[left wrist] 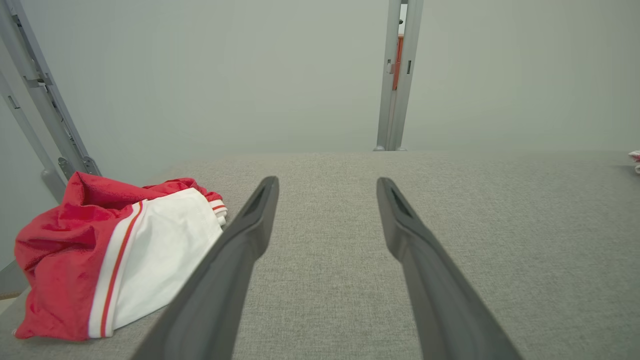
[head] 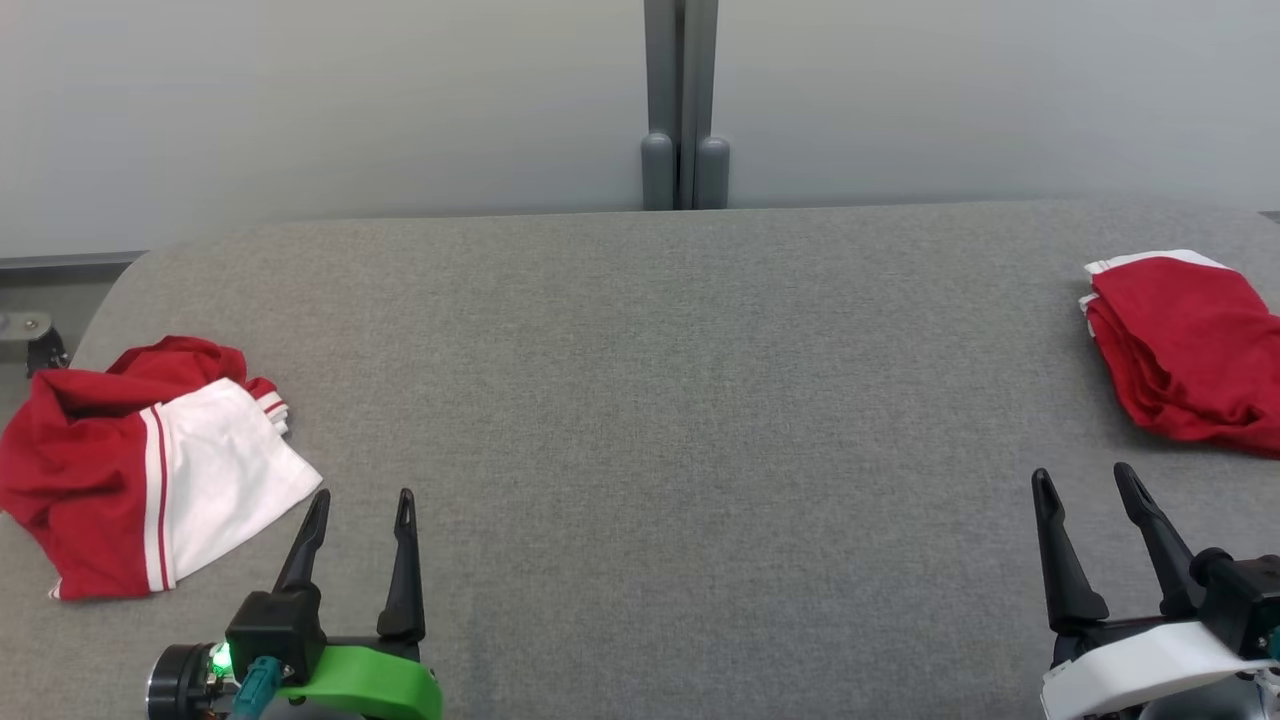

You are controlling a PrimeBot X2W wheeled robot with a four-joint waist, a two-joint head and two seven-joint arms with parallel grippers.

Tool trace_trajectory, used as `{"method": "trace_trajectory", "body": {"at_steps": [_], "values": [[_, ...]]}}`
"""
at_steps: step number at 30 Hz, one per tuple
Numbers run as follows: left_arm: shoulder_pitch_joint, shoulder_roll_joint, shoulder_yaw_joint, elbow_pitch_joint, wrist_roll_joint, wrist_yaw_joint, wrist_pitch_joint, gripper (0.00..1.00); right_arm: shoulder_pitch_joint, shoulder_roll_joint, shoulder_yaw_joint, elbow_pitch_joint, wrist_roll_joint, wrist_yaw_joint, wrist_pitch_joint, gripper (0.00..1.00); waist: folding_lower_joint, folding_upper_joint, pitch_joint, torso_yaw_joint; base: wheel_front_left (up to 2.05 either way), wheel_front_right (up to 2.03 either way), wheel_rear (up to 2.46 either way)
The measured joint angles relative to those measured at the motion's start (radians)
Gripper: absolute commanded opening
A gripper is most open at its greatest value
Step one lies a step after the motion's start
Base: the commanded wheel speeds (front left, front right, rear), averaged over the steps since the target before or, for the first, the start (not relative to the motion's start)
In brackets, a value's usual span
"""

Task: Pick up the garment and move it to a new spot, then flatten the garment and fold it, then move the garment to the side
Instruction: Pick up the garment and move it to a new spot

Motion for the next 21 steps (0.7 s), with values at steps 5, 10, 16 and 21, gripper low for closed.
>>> {"method": "trace_trajectory", "body": {"at_steps": [5, 10, 16, 21], "values": [[-0.033, 0.003, 0.002, -0.005, 0.000, -0.002, 0.000, 1.00, 0.003, 0.001, 0.004, -0.021, 0.000, 0.000, 0.001, 1.00, 0.0000, 0.0000, 0.009, 0.043, 0.00, 0.00, 0.00], [-0.078, 0.002, 0.018, -0.009, -0.002, 0.001, -0.002, 1.00, -0.017, -0.006, 0.019, -0.050, 0.000, 0.000, 0.010, 1.00, 0.0000, 0.0000, 0.028, 0.116, 0.00, 0.00, 0.00], [-0.106, -0.014, 0.052, -0.016, -0.006, 0.004, -0.004, 1.00, -0.056, -0.030, 0.064, -0.074, 0.001, 0.000, 0.026, 1.00, 0.0000, 0.0000, 0.053, 0.232, 0.00, 0.00, 0.00], [-0.105, -0.027, 0.084, -0.033, -0.002, 0.006, -0.006, 1.00, -0.078, -0.042, 0.089, -0.085, 0.002, 0.000, 0.039, 1.00, 0.0000, 0.0000, 0.072, 0.335, 0.00, 0.00, 0.00]]}}
